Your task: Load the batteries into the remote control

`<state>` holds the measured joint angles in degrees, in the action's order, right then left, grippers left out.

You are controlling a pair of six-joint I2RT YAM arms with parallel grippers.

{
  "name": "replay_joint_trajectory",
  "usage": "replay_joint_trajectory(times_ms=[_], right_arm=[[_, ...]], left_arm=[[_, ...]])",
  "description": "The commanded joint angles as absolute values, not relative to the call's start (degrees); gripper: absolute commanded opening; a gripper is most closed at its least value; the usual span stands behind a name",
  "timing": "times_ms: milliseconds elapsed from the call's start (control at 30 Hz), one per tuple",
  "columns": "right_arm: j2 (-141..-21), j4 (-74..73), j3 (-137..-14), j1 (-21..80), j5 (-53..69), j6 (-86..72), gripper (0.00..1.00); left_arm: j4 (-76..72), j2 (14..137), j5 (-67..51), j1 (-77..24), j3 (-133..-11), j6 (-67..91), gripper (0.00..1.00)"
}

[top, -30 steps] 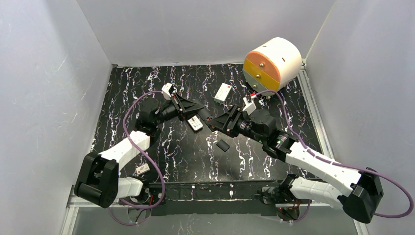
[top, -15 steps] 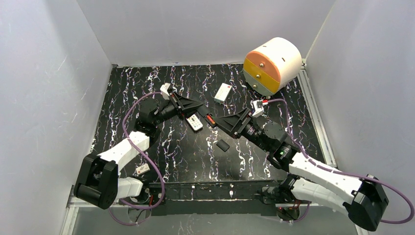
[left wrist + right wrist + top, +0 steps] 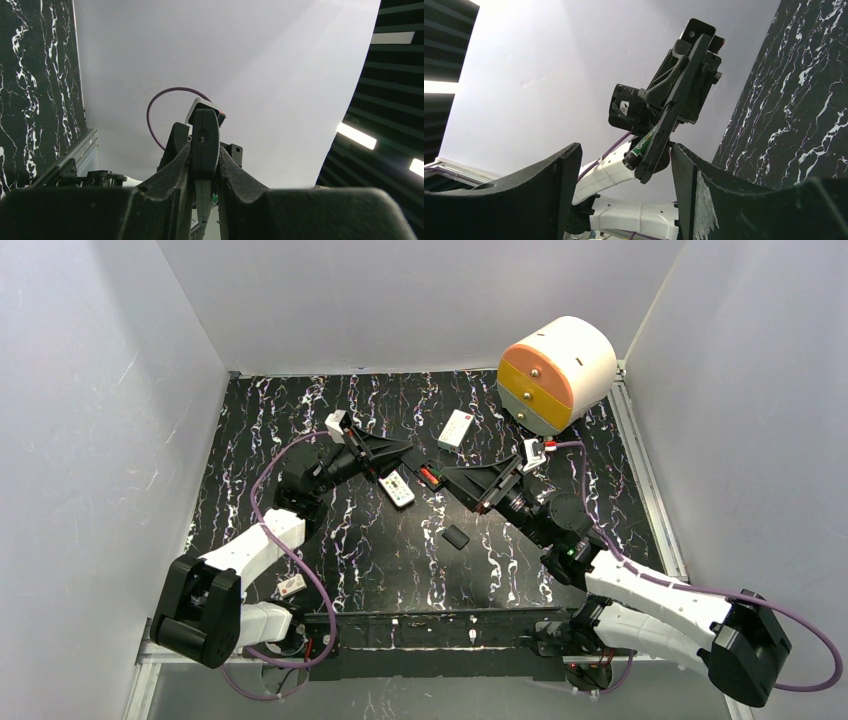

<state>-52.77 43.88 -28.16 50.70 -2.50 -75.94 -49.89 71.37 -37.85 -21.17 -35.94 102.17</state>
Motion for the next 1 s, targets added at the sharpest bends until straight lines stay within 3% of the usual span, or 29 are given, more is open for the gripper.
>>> replay_joint_trajectory(times_ms=[0, 267, 967], right_arm=[[-53.5, 48.4, -28.2, 50.7, -3.8, -76.1, 0.72], [-54.6, 47.5, -30.0, 50.8, -3.5, -73.9, 0.56], [-57.5, 41.4, -32.3, 50.8, -3.3, -75.2, 0.41]], left_arm=[[-52.3, 69.9, -37.7, -21.3, -35.4, 103.3, 0.00], [-52.3, 70.2, -37.7, -21.3, -35.2, 103.5, 0.00], [-52.7, 70.7, -38.4, -21.3, -35.8, 101.9, 0.00]])
